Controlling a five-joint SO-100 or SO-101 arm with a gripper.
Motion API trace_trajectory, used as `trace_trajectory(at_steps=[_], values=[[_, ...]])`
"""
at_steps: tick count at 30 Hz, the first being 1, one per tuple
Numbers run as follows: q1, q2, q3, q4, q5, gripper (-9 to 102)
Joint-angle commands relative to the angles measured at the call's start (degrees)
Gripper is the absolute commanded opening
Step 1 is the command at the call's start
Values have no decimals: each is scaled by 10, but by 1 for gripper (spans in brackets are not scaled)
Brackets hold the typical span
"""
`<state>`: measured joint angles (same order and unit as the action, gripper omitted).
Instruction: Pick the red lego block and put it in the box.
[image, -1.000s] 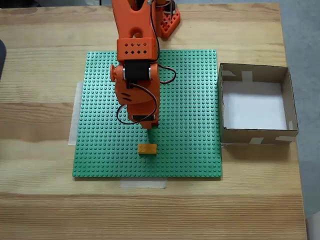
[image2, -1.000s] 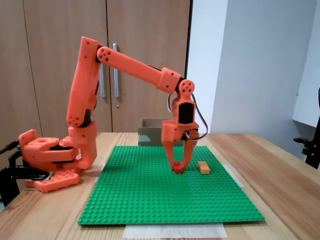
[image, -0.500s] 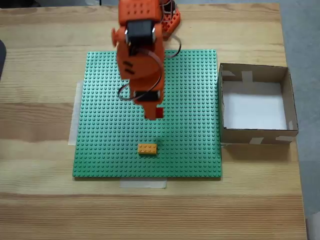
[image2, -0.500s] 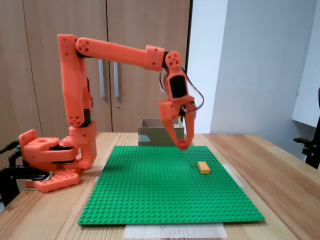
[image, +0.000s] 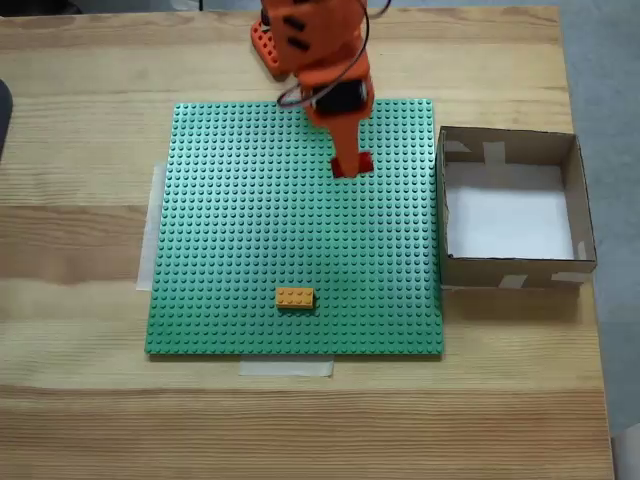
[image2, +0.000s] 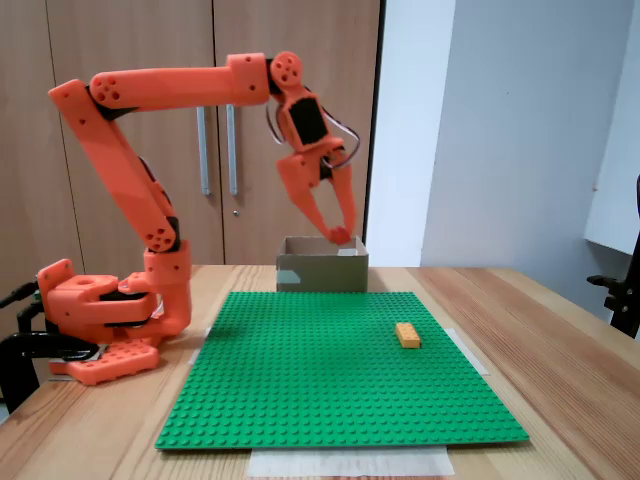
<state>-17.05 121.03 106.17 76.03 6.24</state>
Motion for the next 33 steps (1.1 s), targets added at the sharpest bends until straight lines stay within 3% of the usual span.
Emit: trace_trajectory(at_steps=[1, 16, 33], values=[[-25, 47, -4, 11, 2, -1], [-125, 54, -131, 30, -5, -1], [-224, -171, -352, 86, -6, -1]])
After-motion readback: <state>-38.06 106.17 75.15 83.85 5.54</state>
